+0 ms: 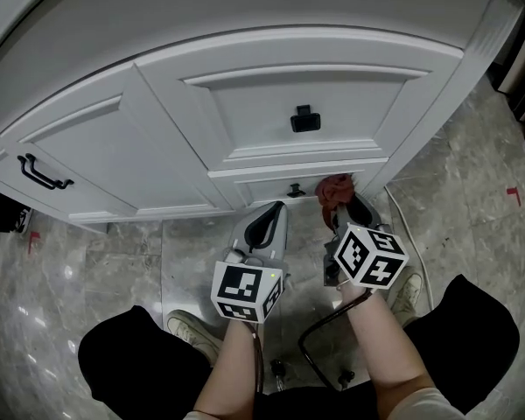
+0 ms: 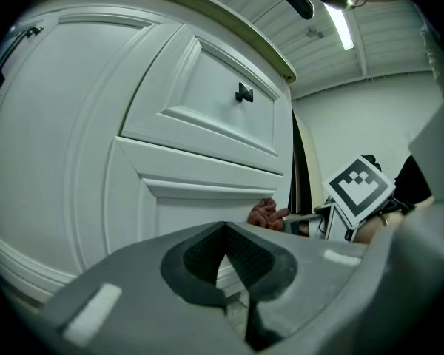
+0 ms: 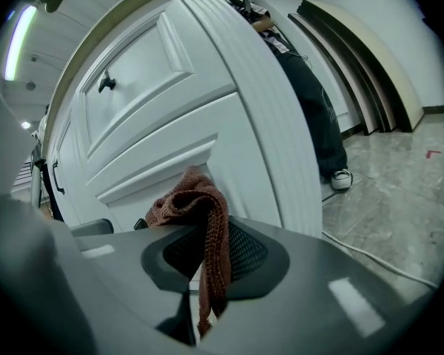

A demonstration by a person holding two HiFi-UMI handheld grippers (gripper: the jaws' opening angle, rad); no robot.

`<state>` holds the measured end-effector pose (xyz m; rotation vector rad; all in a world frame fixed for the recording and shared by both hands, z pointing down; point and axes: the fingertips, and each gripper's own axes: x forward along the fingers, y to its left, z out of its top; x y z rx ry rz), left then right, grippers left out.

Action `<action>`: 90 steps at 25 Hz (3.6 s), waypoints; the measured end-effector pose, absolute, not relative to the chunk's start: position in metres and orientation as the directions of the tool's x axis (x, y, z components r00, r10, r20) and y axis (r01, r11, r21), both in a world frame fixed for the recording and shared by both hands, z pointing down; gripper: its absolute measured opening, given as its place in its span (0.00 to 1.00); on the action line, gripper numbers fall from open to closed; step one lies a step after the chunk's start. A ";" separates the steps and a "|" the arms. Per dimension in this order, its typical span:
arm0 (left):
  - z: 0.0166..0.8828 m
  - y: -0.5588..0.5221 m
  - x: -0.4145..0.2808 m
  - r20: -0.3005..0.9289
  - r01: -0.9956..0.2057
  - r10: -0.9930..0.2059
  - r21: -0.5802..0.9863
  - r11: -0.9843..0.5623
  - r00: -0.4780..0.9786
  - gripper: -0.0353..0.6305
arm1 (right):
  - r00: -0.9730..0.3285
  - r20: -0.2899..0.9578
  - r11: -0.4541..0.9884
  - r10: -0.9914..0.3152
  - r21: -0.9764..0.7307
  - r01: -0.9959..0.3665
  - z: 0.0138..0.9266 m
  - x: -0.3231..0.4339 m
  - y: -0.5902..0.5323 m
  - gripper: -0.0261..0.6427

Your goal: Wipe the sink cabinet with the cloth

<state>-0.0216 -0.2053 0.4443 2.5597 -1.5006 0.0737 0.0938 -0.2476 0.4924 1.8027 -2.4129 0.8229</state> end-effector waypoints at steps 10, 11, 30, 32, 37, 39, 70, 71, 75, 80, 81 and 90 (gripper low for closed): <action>0.450 -0.198 0.028 0.144 -0.825 -0.813 0.127 -0.550 0.564 0.05 | -0.240 0.307 0.116 -0.921 -0.370 -0.922 0.486 0.146 -0.243 0.17; 0.451 -0.197 0.030 0.147 -0.822 -0.809 0.127 -0.555 0.569 0.05 | -0.218 0.307 0.095 -0.926 -0.370 -0.924 0.486 0.155 -0.243 0.17; 0.489 -0.181 -0.114 0.229 -0.935 -0.909 0.155 -0.319 0.348 0.05 | -0.523 0.385 0.349 -0.761 -0.437 -0.829 0.550 -0.033 -0.208 0.17; 0.488 -0.180 -0.127 0.225 -0.941 -0.917 0.158 -0.298 0.328 0.05 | -0.571 0.372 0.402 -0.732 -0.440 -0.803 0.549 -0.063 -0.206 0.17; 0.488 -0.179 -0.143 0.222 -0.947 -0.924 0.161 -0.279 0.311 0.05 | -0.616 0.365 0.438 -0.698 -0.463 -0.770 0.554 -0.102 -0.211 0.17; 0.492 -0.180 -0.145 0.226 -0.945 -0.922 0.161 -0.283 0.315 0.05 | -0.612 0.368 0.427 -0.700 -0.472 -0.772 0.557 -0.106 -0.216 0.17; 0.498 -0.202 -0.029 0.238 -0.875 -0.842 0.138 -0.464 0.484 0.05 | -0.390 0.415 0.157 -0.822 -0.493 -0.856 0.567 0.075 -0.246 0.17; 0.498 -0.203 -0.023 0.239 -0.872 -0.838 0.134 -0.471 0.490 0.05 | -0.377 0.417 0.143 -0.827 -0.492 -0.859 0.567 0.084 -0.246 0.17; 0.501 -0.201 -0.003 0.244 -0.859 -0.824 0.129 -0.495 0.511 0.05 | -0.331 0.428 0.116 -0.841 -0.455 -0.883 0.567 0.115 -0.247 0.17; 0.504 -0.202 0.003 0.226 -0.853 -0.823 0.161 -0.496 0.521 0.05 | -0.268 0.437 0.073 -0.859 -0.414 -0.907 0.569 0.145 -0.249 0.17; 0.504 -0.202 0.002 0.222 -0.854 -0.825 0.166 -0.493 0.520 0.05 | -0.266 0.435 0.077 -0.860 -0.404 -0.911 0.568 0.146 -0.249 0.17; 0.434 -0.193 -0.012 0.094 -0.863 -0.866 0.189 -0.468 0.491 0.05 | -0.284 0.263 0.216 -0.922 -0.257 -0.942 0.463 0.104 -0.217 0.17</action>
